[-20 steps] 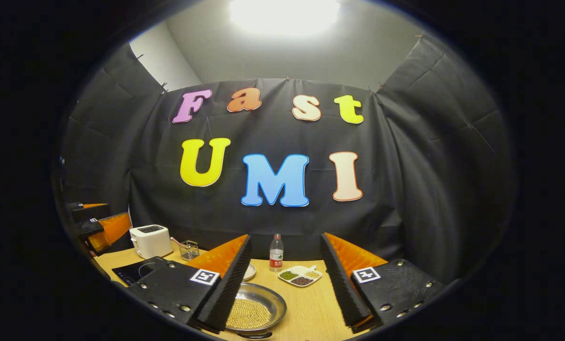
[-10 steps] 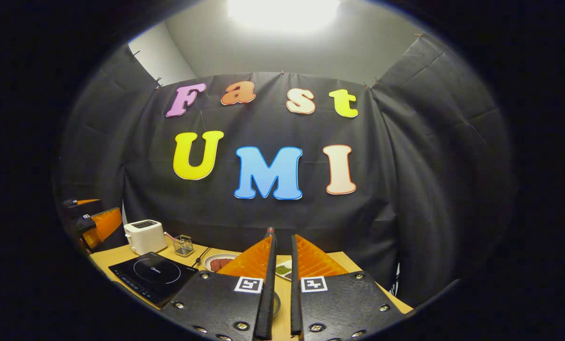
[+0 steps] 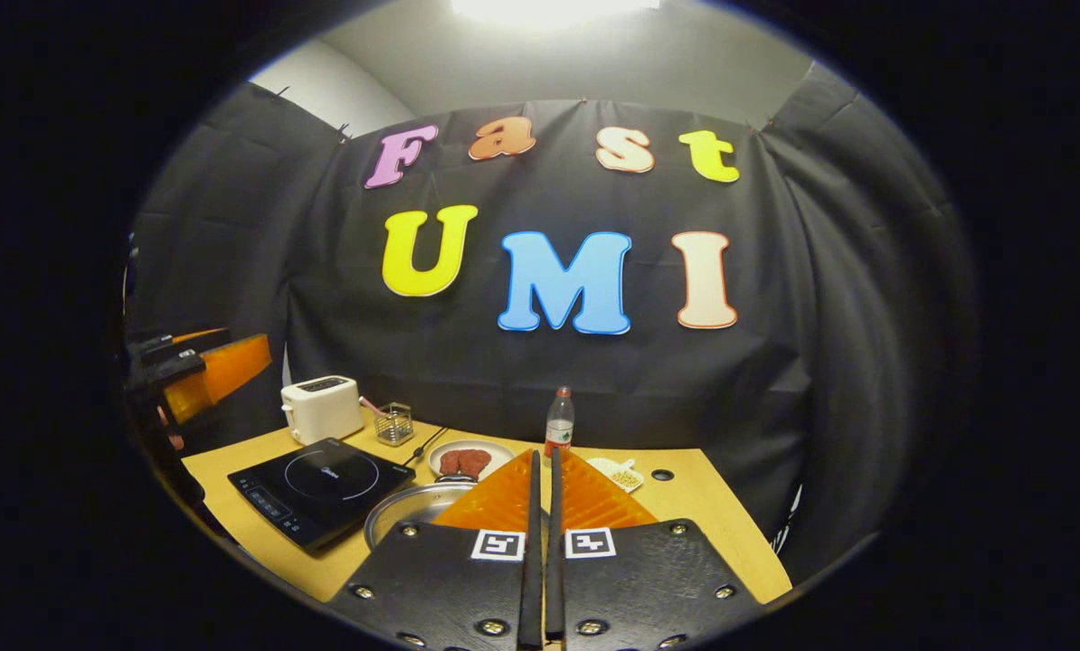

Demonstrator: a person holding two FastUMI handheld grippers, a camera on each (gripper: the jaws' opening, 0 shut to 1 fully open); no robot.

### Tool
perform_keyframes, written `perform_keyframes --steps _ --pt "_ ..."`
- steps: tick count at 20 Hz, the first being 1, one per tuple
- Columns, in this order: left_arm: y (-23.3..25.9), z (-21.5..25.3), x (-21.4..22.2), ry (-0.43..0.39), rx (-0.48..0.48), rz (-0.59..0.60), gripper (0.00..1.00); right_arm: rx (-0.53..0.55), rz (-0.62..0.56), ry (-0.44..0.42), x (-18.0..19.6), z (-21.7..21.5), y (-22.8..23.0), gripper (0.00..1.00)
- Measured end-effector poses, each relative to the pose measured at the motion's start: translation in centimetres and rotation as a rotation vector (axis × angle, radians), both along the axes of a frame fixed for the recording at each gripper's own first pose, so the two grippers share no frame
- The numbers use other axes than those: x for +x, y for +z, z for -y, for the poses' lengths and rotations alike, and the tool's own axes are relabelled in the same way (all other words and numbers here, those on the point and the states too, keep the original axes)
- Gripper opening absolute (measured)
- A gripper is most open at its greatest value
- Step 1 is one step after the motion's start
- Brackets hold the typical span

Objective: First push the handle of the pot to place it horizontally, then grasp the pot with both hands and set it on the induction cooktop.

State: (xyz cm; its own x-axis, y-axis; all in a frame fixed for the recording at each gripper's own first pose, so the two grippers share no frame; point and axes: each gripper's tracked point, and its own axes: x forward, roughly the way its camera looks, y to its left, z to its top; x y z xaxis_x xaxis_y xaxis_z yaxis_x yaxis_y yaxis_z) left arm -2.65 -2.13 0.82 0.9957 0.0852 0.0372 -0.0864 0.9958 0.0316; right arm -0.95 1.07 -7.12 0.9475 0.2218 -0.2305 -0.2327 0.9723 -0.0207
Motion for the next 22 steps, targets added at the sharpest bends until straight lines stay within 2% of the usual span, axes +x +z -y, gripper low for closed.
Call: perform_keyframes --steps 2,7,12,13,17,22 --pt "-0.1 0.3 -0.2 0.031 0.001 -0.006 1.00 -0.009 -0.030 0.065 -0.3 -0.6 -1.3 0.02" --pt "-0.7 -0.1 -1.4 0.103 -0.012 -0.034 0.99 -0.007 -0.143 0.240 -2.0 -3.4 -5.8 0.02" --pt "-0.9 -2.3 -1.2 0.159 0.045 -0.042 1.00 0.000 -0.258 0.408 -4.1 -7.2 -9.4 0.02" --pt "-1.0 -2.7 -0.7 0.162 0.040 -0.041 0.97 -0.005 -0.280 0.438 -4.5 -7.9 -10.2 0.02" --pt "-2.2 -3.0 1.5 0.155 0.002 -0.049 1.00 -0.018 -0.379 0.519 -5.8 -10.2 -13.0 0.02" --pt "-3.5 -3.4 3.4 0.141 -0.012 -0.059 0.97 -0.094 -0.504 0.589 -7.0 -11.7 -17.4 0.02"
